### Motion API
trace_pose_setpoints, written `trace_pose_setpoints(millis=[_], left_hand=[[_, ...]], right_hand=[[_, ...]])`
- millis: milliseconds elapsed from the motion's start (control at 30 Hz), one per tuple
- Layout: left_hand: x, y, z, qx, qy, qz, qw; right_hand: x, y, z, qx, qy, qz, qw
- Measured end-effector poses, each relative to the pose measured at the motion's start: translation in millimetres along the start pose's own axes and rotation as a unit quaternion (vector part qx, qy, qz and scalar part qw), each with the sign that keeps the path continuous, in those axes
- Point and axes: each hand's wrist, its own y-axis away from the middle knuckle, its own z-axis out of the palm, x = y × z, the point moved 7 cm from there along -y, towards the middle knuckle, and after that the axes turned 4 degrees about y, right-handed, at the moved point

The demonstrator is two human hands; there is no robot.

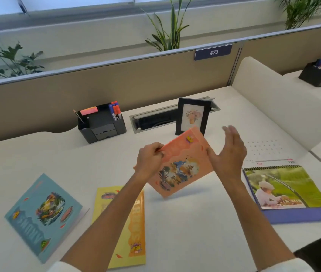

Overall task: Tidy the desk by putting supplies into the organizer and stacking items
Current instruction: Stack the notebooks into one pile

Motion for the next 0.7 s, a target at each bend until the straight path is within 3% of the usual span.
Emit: trace_pose_setpoints(millis=[33, 100, 200, 233, 433, 700], left_hand=[[-11, 1, -1, 0.024, 0.072, -0.053, 0.996], [-30, 9, 5, 0.054, 0.207, -0.161, 0.963], [-57, 24, 30, 0.052, 0.324, -0.287, 0.900], [-66, 29, 39, 0.052, 0.345, -0.313, 0.883], [-114, 65, 72, 0.073, 0.327, -0.412, 0.848], [-130, 75, 74, 0.024, 0.249, -0.397, 0.883]], right_hand=[[17, 4, 4, -0.013, -0.047, 0.069, 0.996], [45, 19, 32, -0.117, -0.173, 0.202, 0.957], [56, 52, 72, -0.265, -0.357, 0.347, 0.826], [57, 60, 80, -0.280, -0.375, 0.365, 0.805], [76, 93, 111, -0.297, -0.301, 0.369, 0.827], [84, 99, 120, -0.316, -0.179, 0.296, 0.883]])
